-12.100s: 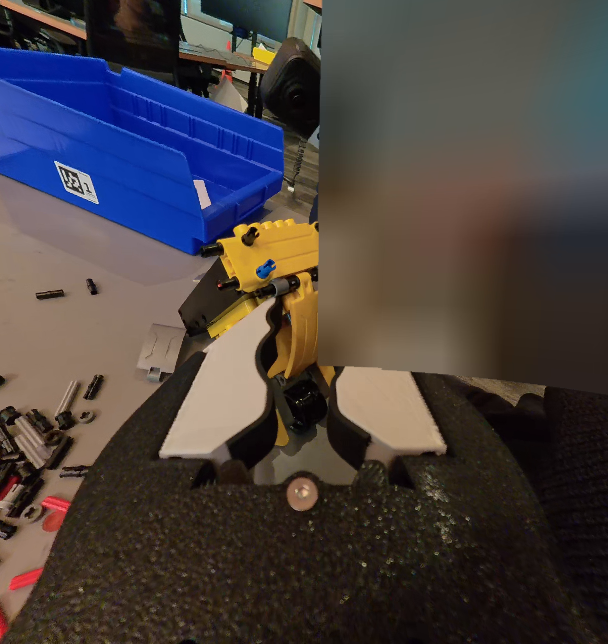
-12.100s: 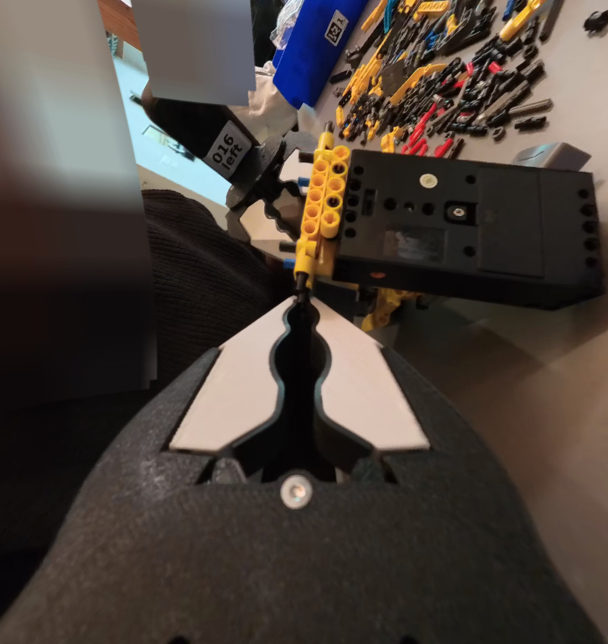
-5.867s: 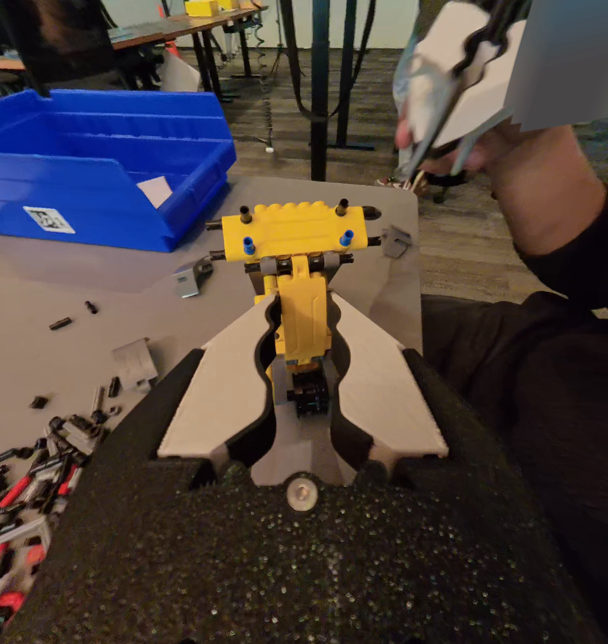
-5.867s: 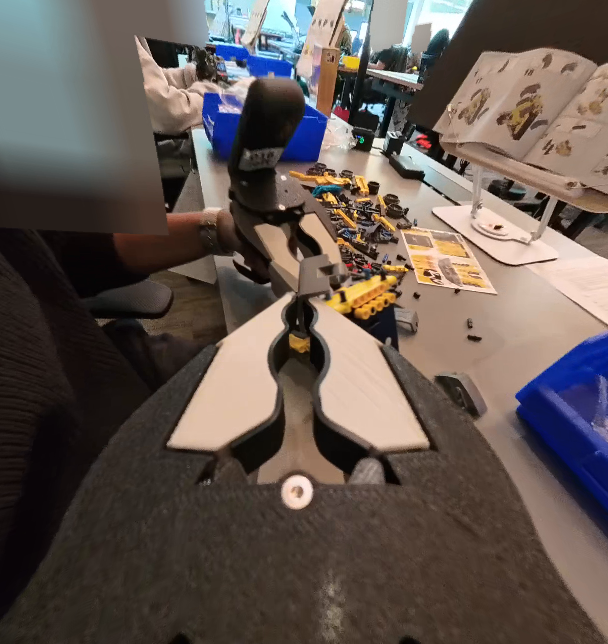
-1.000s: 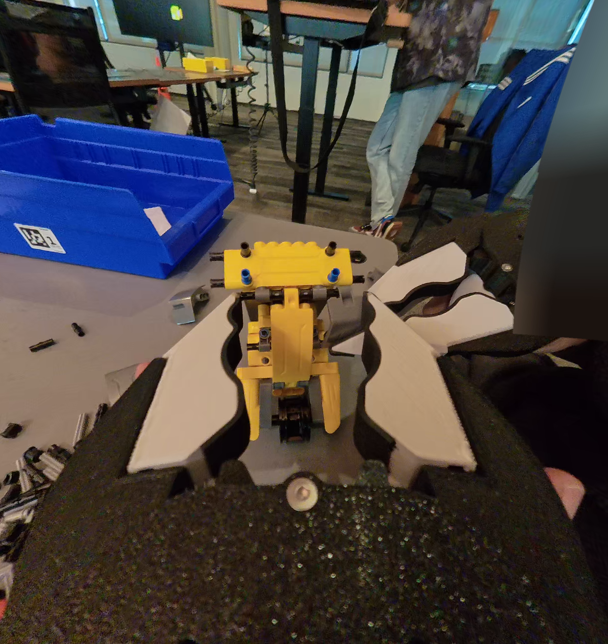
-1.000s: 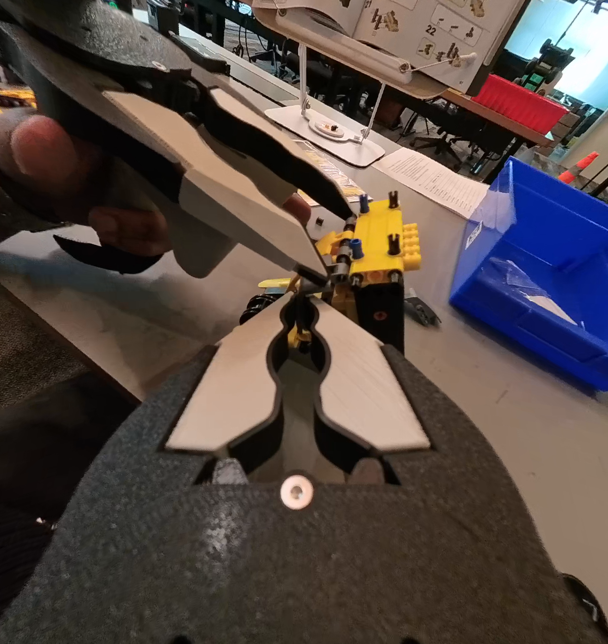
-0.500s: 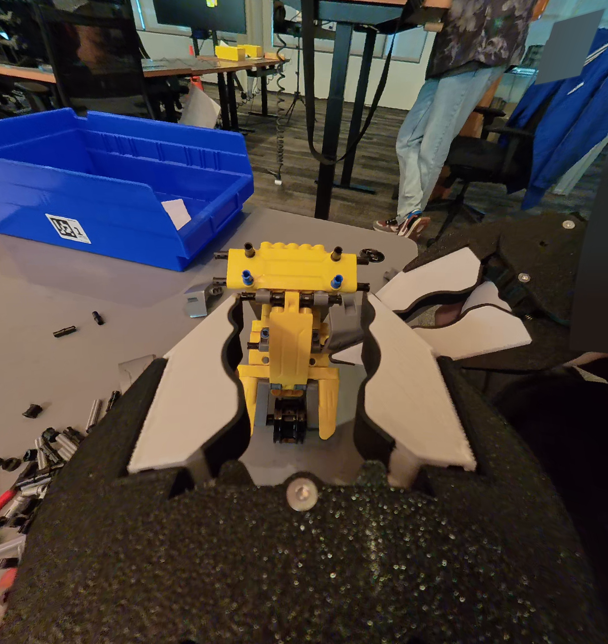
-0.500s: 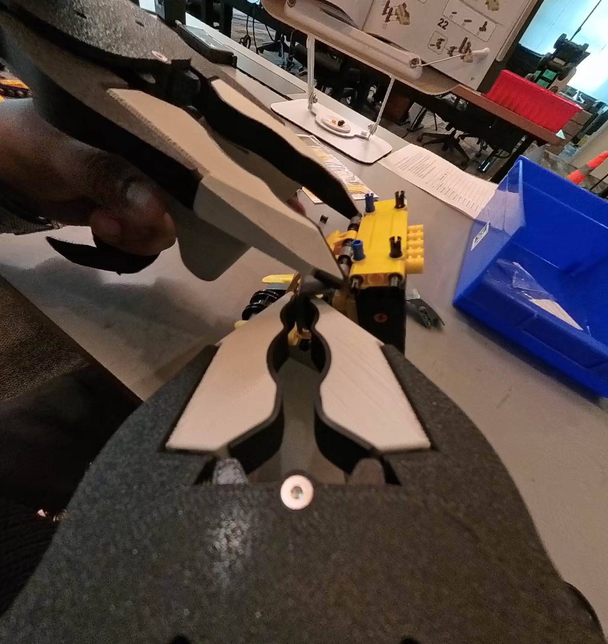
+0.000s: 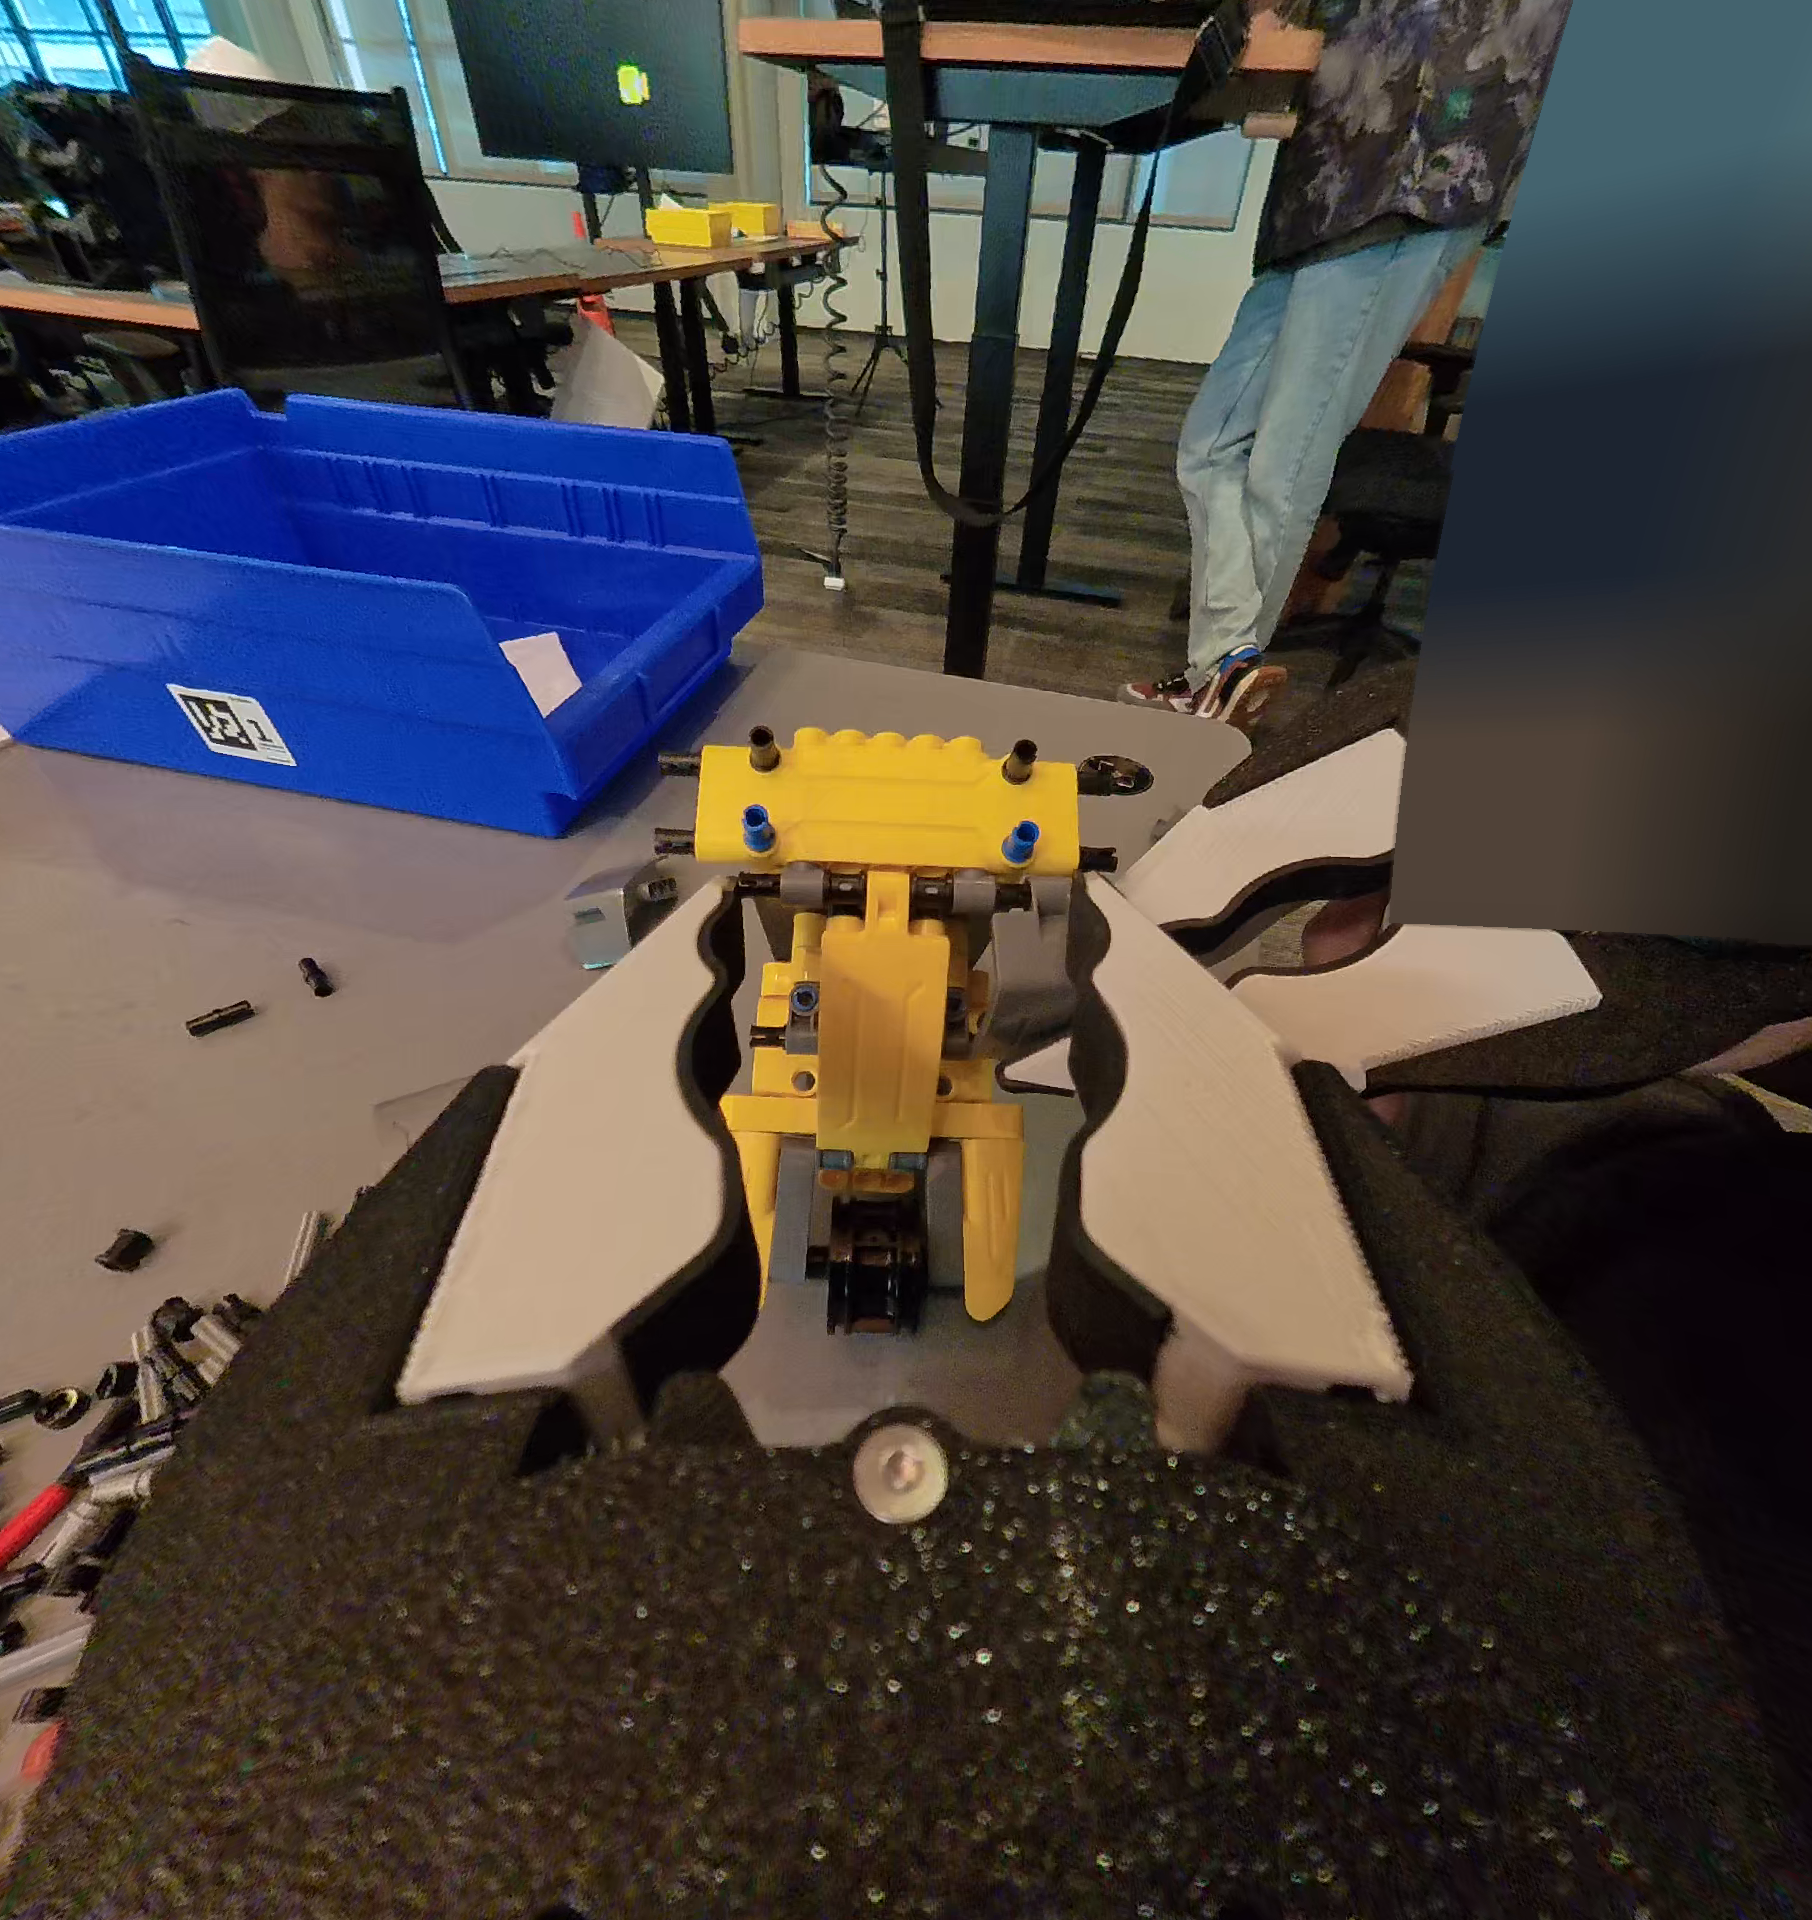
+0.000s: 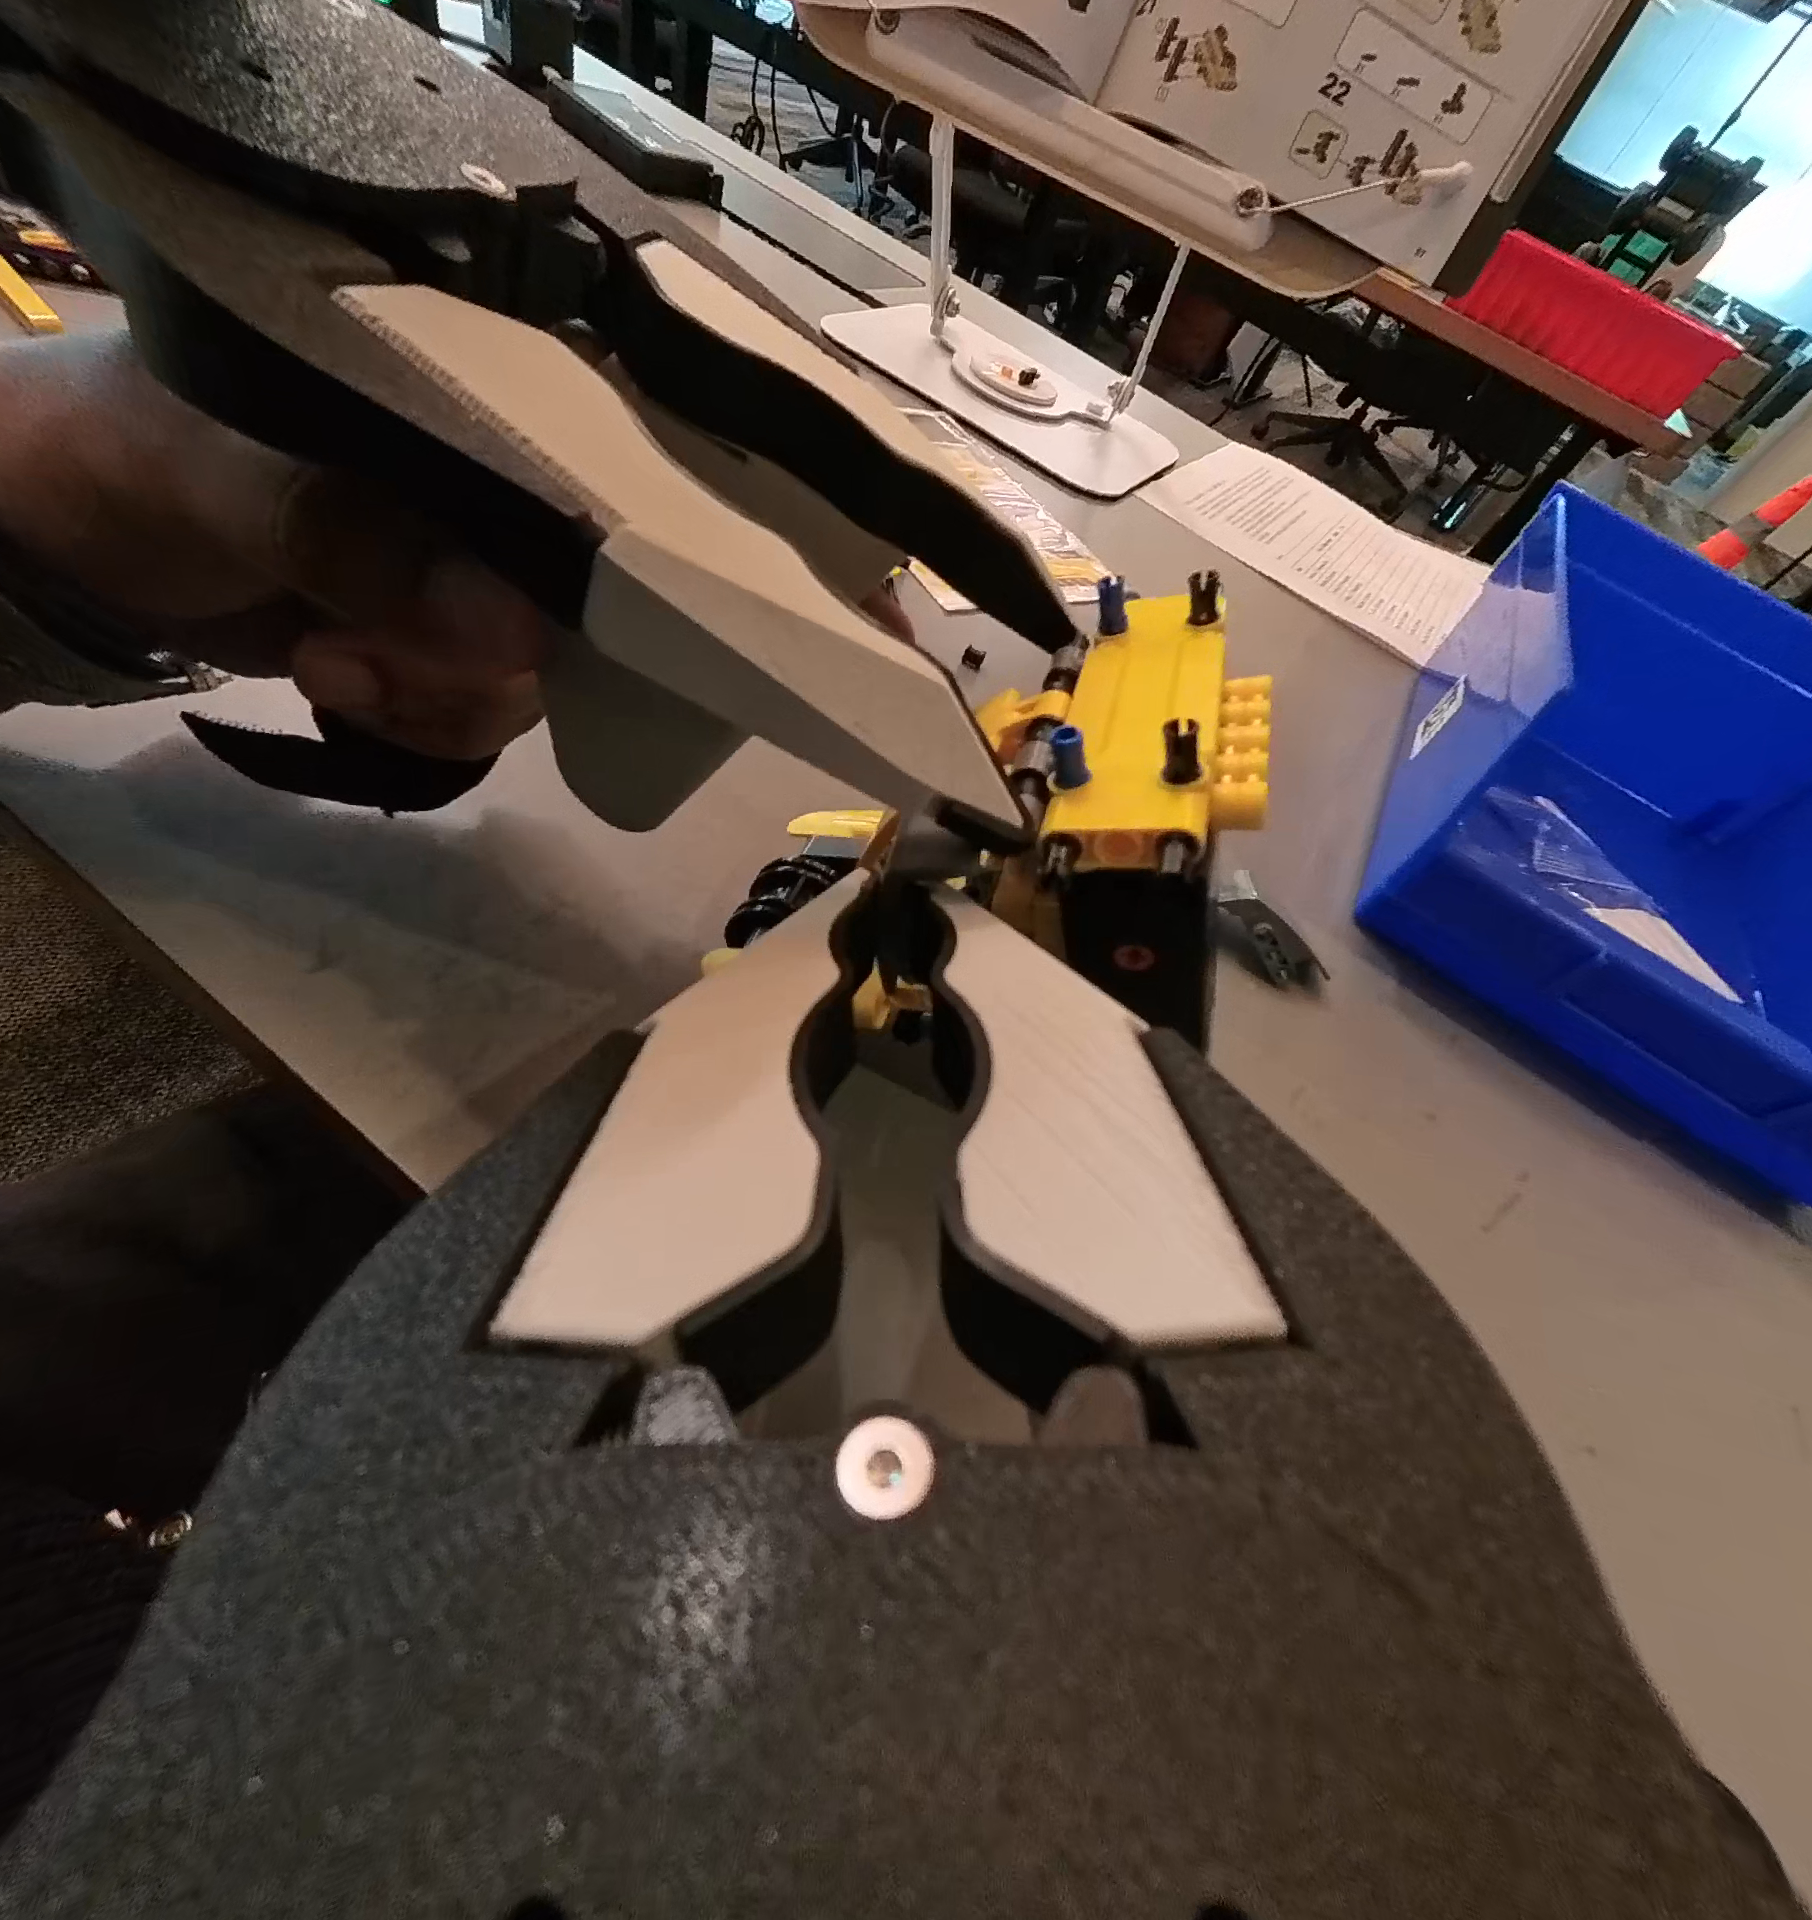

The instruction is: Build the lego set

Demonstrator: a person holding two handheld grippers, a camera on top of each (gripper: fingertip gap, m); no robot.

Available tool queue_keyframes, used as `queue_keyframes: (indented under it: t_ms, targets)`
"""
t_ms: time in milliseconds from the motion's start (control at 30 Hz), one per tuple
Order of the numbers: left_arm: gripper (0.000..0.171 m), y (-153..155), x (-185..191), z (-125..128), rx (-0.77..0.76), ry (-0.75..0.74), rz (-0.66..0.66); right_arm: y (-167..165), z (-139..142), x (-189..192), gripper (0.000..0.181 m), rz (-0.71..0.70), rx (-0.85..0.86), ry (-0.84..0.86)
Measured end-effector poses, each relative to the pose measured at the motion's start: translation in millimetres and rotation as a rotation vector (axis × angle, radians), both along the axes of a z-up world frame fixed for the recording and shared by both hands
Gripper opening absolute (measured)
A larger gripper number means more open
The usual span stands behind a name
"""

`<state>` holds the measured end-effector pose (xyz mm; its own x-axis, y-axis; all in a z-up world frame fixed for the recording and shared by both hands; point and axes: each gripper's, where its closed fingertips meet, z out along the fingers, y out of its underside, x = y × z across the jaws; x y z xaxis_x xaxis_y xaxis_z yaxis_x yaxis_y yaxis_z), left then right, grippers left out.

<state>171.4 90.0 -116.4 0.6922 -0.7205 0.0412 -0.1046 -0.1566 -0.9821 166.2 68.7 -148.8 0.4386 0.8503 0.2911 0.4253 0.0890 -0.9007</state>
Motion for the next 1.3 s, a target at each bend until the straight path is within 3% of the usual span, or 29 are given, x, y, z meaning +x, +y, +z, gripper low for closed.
queue_keyframes:
  t_ms: [367, 400, 700, 867, 1300]
  targets:
    - [0.060, 2, -3, 0, -0.021, -0.035, 0.003, 2, 0, -1, 0.006, -0.001, -0.001, 0.039]
    - [0.053, 2, -3, 1, -0.013, -0.044, 0.001, 2, 0, -1, 0.006, 0.000, 0.001, 0.042]
    - [0.056, 4, -4, 0, -0.017, -0.053, 0.013, 3, -1, -1, 0.006, -0.002, 0.006, 0.039]
    - [0.058, 5, -5, 1, 0.005, -0.072, 0.028, -3, -4, 2, 0.020, 0.025, -0.012, 0.036]
    - [0.063, -8, -26, -9, -0.062, -0.107, 0.115, -9, -8, 19, 0.019, 0.028, -0.043, 0.117]
